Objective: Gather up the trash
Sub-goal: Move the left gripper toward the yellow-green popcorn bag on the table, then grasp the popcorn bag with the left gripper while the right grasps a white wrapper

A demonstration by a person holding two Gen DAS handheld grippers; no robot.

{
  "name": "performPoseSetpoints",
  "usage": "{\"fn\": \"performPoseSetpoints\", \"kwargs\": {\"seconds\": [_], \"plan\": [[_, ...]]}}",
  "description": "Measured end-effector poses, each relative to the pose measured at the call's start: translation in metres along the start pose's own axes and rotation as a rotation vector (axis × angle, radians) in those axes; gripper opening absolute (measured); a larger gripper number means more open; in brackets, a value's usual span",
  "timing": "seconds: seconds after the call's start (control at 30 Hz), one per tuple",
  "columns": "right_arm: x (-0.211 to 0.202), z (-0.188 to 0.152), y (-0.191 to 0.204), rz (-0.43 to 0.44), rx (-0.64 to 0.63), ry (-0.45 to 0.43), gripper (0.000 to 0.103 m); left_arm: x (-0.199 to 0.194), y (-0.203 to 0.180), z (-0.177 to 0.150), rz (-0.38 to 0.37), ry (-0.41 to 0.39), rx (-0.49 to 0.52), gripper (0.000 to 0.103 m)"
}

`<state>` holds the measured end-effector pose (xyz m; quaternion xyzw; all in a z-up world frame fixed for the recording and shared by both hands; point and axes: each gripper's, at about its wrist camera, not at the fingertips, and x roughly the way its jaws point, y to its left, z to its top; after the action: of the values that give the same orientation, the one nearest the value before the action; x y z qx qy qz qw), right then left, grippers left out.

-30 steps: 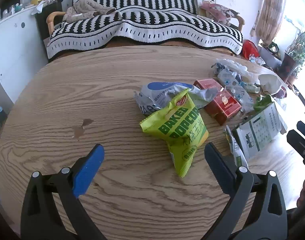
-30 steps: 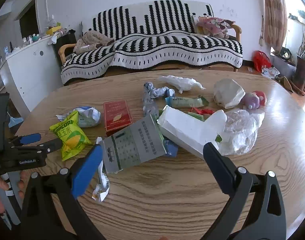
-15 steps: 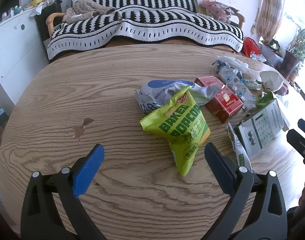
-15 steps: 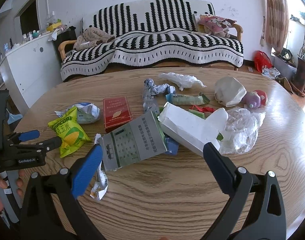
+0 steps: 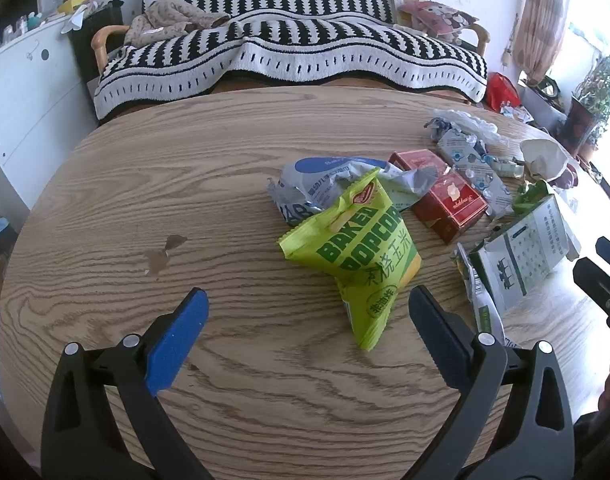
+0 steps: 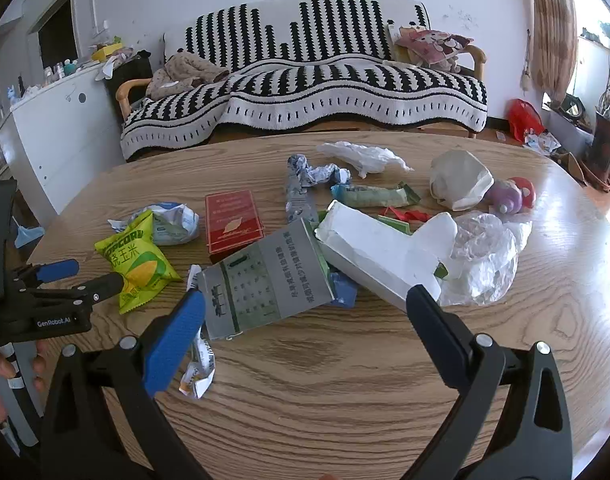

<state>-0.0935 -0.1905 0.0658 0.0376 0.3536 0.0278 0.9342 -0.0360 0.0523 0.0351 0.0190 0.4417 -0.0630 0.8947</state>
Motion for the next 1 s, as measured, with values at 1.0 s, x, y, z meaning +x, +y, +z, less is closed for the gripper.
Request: {"fn": "performPoseSetpoints", "kwargs": {"seconds": [1.0], "plan": [[0.032, -0.037, 0.074, 0.016, -0.212, 0.186, 0.083, 0.043, 0.005, 0.019, -0.056, 0.112, -0.066, 0.097]]}}
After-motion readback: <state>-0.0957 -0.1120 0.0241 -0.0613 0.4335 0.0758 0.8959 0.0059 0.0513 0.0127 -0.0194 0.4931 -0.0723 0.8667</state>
